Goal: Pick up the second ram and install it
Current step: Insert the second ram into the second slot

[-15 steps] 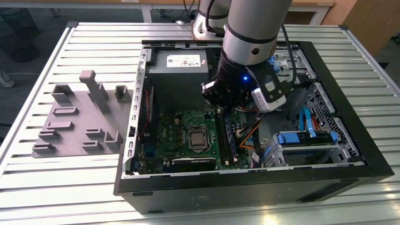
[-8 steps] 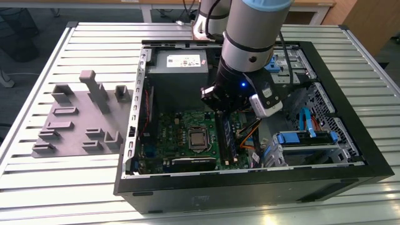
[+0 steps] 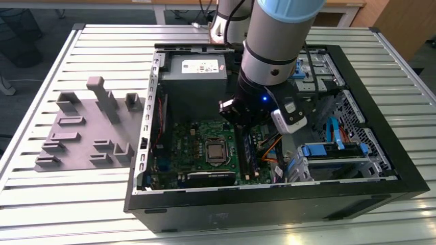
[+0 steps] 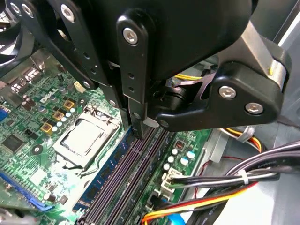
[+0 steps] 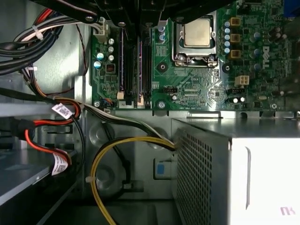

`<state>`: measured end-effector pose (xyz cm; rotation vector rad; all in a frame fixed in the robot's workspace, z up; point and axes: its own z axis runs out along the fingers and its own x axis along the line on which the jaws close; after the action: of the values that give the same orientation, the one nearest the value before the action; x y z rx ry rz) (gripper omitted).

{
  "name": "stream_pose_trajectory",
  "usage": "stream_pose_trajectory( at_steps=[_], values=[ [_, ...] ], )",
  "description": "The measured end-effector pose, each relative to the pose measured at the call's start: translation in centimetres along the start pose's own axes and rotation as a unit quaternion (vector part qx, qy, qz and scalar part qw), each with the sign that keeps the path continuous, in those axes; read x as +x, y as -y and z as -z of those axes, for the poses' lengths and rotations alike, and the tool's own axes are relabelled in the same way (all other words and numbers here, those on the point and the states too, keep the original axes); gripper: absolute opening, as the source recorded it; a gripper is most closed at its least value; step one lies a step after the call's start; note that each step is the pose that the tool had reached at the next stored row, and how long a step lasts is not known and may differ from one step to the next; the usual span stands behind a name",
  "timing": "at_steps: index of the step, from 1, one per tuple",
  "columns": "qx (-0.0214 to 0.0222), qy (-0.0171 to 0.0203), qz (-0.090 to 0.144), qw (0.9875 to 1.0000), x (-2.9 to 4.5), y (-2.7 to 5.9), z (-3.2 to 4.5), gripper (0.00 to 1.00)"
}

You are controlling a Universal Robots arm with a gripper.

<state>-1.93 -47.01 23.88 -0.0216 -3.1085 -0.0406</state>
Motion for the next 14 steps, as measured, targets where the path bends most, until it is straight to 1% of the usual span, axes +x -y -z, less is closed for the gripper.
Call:
stream_pose_trajectory(
  at_steps=[4,9,14],
  values=[
    [-0.0002,0.0000,0.000,1.0000,-0.01,0.14,-0.26,0.14],
    [0.0000,-0.0001,0.000,1.0000,-0.01,0.14,-0.30,0.14],
    [-0.0001,-0.0001,-0.001,1.0000,-0.02,0.16,-0.62,0.14]
  ],
)
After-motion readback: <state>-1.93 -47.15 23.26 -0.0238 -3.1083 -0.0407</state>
